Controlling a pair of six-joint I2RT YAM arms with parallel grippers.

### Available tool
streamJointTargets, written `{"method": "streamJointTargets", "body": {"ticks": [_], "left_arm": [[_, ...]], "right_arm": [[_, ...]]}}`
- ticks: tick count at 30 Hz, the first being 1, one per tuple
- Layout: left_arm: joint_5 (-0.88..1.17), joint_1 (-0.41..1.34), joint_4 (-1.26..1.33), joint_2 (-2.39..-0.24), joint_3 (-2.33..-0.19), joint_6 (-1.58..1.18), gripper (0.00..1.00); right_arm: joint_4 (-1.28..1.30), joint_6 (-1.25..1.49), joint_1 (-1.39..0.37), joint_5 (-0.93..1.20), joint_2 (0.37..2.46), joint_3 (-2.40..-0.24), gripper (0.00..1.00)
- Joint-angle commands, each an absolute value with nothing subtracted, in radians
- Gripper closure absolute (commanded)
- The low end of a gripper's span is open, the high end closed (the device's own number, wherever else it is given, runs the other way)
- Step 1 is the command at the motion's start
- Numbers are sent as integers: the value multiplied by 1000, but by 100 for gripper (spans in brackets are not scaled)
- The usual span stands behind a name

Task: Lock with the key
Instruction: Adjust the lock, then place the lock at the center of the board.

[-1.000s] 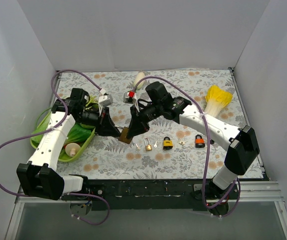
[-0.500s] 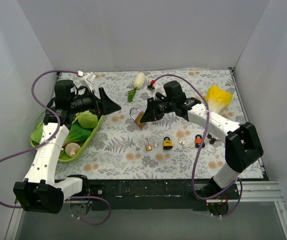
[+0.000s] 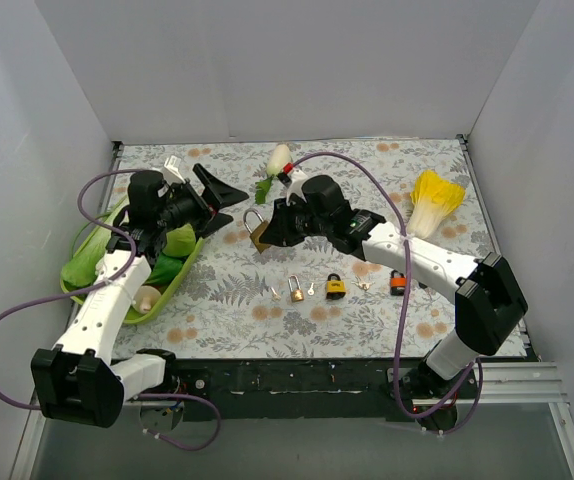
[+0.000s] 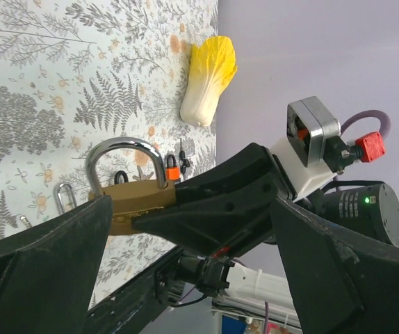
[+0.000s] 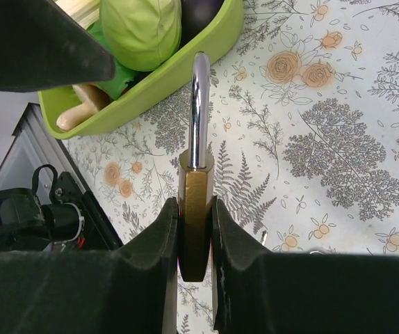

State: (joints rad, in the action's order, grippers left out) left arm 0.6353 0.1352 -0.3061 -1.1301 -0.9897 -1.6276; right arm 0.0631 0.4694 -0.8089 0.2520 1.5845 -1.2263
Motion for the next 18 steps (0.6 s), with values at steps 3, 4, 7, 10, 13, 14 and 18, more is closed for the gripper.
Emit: {"method": "streamJointTargets", "body": {"ticks": [3,4,7,10,13,14,18], "left_arm": [[457,247,-267,-1161,-963,-1681,2],[448,253,-268,-1163,-957,-1681,2],[423,264,-284,-1164,-933,-1680,2],[414,282,-285,-1167,-920,-1683,2],[399,304,-278,-1169,-914,-1683,2],[399,304,-275,-1172,-911,-1687,2],[403,307,-256,-1177,-910,-1703,5]], "right_arm": [[-78,509,-822,190,1554,-1265,99],[-81,509,-822,187,1555,-1272,99],[-81,512,-822,190,1555,-1278,99],[-83,514,-822,201,1560,-1281,99],[-92,520,-822,222,1560,-1278,99],[-94,531,-822,225,1559,-1276,99],[-95,557,-825,224,1555,-1266,99]]}}
